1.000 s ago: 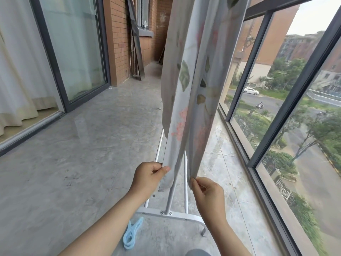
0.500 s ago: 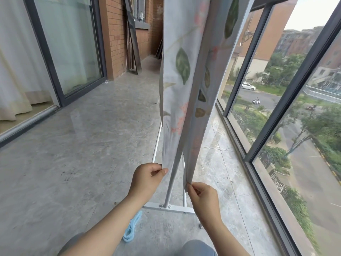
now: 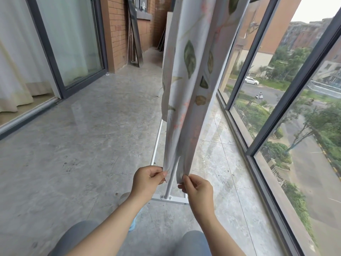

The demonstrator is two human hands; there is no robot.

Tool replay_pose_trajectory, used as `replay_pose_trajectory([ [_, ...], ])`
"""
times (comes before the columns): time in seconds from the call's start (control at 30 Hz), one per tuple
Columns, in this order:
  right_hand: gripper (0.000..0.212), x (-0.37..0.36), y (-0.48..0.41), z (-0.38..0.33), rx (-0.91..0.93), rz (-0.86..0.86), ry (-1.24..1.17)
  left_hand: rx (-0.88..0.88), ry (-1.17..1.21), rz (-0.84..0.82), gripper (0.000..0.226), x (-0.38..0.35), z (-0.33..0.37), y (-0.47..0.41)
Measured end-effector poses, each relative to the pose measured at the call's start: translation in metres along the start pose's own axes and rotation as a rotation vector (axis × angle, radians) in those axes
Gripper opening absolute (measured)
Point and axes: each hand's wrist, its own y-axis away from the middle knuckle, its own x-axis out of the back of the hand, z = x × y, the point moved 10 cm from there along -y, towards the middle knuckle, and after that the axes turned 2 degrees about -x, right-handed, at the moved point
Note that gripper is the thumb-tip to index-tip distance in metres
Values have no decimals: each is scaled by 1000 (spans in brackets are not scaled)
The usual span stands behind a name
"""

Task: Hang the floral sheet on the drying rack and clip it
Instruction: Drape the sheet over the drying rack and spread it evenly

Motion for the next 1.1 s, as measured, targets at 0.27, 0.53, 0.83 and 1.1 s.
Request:
replay_pose_trajectory([
  [0.27,29,-1,5,10,-1,21,19,25,21,22,14,-4,-2,7],
  [0.53,29,-8,9,8,-21,5,9,-67,-35,23,36,-8,7,14],
  [0.83,28,-6,12,12,-67,15,-47,-20,1,-13,32,-14,-1,18],
  [1.1,27,-10,-1,14,-100,0,-21,29,-7,-7,23,-18,-2,6],
])
